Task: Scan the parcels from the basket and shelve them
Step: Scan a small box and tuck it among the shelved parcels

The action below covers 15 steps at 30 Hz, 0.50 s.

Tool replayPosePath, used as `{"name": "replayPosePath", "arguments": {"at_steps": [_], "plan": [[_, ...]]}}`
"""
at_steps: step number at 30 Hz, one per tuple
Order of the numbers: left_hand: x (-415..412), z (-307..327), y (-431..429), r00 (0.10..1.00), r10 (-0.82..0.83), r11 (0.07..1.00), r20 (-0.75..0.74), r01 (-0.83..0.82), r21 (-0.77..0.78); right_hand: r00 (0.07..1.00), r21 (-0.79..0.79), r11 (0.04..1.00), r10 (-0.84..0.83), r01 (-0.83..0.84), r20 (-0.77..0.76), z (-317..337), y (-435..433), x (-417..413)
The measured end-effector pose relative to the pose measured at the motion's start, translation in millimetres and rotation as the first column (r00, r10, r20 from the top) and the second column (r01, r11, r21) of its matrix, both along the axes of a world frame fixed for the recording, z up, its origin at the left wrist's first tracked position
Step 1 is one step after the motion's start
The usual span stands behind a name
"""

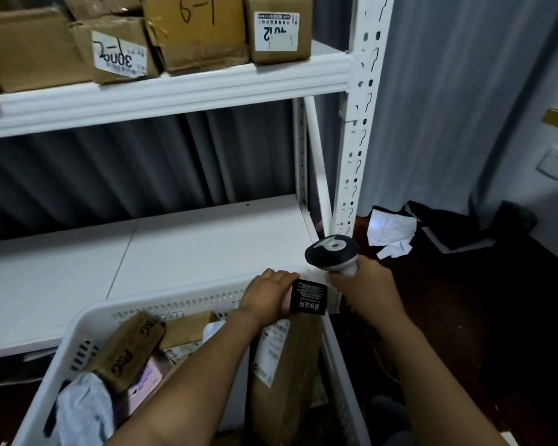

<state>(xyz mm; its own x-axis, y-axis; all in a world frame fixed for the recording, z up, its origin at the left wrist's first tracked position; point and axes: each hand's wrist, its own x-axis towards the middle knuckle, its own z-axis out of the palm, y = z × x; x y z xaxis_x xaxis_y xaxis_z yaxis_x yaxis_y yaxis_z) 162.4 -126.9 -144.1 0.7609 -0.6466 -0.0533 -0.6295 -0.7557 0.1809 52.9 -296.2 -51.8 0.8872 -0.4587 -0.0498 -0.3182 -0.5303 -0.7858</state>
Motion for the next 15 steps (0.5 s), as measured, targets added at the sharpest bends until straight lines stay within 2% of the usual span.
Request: {"name": "replayPosePath", "arguments": {"at_steps": [1, 3, 5, 7, 9, 11, 15], "plan": [[-3.3, 3.5, 4.7, 1.0, 0.008, 0.999, 0.007, -0.008, -0.04, 1.0, 0.011, 1.0, 0.001, -0.001, -0.001, 0.4, 0.3, 1.0], [-12.3, 9.4, 17.2, 0.993, 0.081, 0.973, -0.081, -0.096, -0.211, 1.0, 0.046, 0.999, 0.012, -0.012, 0.006, 1.7, 1.2, 3.6], [-24.3, 14.8, 32.7, 0.966, 0.138, 0.876, -0.216, -0.221, -0.429, 1.0, 0.104, 0.994, 0.019, -0.021, 0.02, 3.0, 4.2, 6.7], [-39.7, 20.7, 47.8, 0.93, 0.118, 0.748, -0.348, -0.314, -0.585, 0.998, 0.261, 0.965, -0.011, -0.007, 0.068, 2.3, 9.2, 8.9], [-56.9, 28.3, 61.5, 0.873, 0.048, 0.639, -0.485, -0.4, -0.657, 0.992, 0.437, 0.899, -0.058, 0.002, 0.114, 2.4, 17.0, 11.1], [-74.9, 37.7, 72.6, 0.828, -0.013, 0.569, -0.561, -0.455, -0.685, 0.991, 0.555, 0.832, -0.064, -0.011, 0.114, -0.1, 25.8, 14.2], [-100.3, 56.2, 83.0, 0.786, -0.066, 0.511, -0.615, -0.502, -0.697, 0.994, 0.657, 0.746, 0.066, -0.106, 0.087, 0.2, 47.6, 12.8]]}}
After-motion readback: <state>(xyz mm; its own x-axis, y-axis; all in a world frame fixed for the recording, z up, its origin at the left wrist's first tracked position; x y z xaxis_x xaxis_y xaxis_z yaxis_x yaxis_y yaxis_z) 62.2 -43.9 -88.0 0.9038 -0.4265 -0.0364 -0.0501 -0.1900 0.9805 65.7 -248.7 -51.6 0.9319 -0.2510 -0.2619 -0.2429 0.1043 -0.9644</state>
